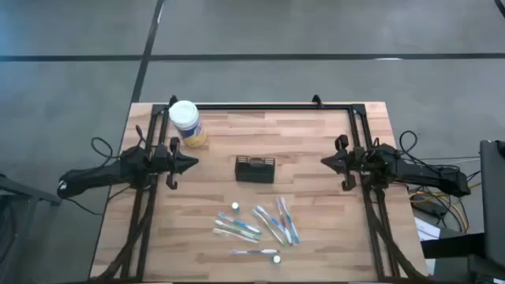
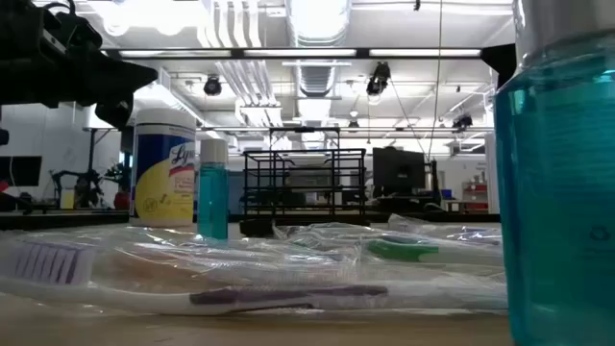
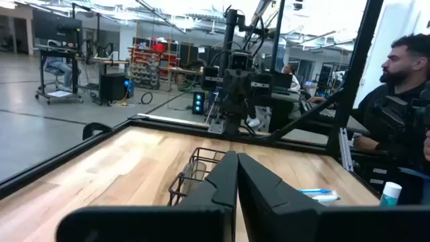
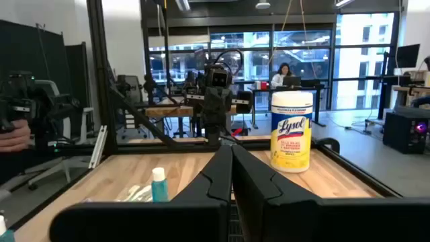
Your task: Pick & Place toothbrushing station
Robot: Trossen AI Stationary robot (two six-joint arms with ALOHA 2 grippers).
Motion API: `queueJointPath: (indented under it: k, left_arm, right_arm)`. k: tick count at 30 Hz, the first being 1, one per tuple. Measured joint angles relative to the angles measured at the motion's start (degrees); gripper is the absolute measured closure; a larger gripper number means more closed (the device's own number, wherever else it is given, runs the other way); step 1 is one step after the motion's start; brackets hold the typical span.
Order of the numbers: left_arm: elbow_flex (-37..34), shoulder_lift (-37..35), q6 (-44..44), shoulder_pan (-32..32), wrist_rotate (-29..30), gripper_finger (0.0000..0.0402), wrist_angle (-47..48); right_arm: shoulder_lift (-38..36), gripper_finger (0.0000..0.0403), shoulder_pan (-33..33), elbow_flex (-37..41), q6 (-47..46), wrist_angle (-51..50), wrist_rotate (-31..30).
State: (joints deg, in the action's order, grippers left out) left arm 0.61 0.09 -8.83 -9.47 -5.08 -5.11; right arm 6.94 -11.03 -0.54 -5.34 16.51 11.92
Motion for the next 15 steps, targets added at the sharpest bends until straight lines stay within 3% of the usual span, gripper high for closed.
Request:
queueJointPath:
  k: [15]
  left_arm:
    - [0.01, 0.00, -1.07, 0.02, 0.01, 0.0388, -0.67]
  right_arm:
    - [0.00, 0.0394, 0.00, 0.00, -0.04, 0.02, -0.04]
